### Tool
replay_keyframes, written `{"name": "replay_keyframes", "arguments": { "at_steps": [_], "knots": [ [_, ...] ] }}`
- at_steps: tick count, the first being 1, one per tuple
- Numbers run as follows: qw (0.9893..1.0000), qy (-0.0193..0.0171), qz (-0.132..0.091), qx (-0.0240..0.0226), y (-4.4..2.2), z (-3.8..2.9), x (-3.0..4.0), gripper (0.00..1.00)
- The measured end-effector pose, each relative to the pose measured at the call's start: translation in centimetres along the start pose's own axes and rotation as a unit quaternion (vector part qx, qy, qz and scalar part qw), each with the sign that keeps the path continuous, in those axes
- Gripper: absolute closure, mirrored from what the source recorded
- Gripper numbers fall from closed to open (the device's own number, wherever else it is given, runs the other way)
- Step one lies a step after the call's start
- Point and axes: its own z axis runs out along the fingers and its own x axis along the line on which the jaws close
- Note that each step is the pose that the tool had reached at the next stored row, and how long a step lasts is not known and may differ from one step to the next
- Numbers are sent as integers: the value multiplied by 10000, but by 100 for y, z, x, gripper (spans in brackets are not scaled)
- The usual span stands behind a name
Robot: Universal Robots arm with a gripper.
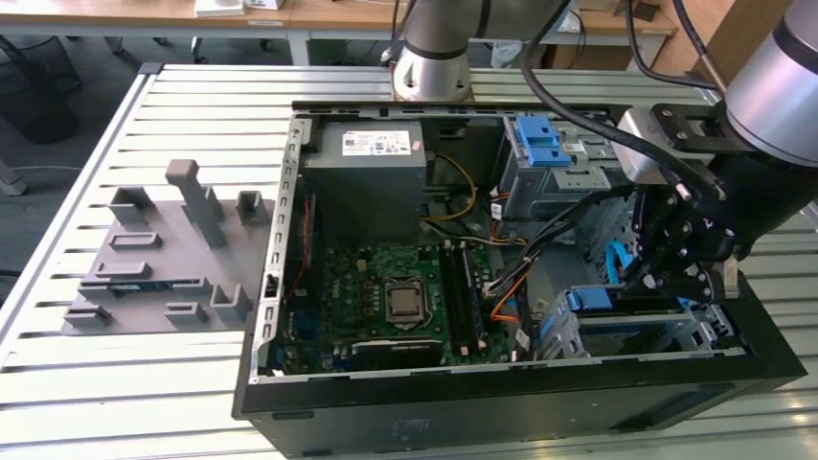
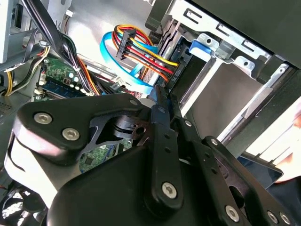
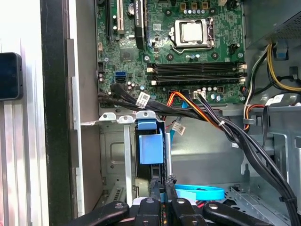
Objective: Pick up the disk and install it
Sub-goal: 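Insert the second disk wire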
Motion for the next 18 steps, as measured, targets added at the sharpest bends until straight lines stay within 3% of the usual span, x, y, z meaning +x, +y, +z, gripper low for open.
{"name": "replay_keyframes", "arguments": {
  "at_steps": [18],
  "knots": [
    [10000,-9,0,-1,-9,48,1,84]
  ]
}}
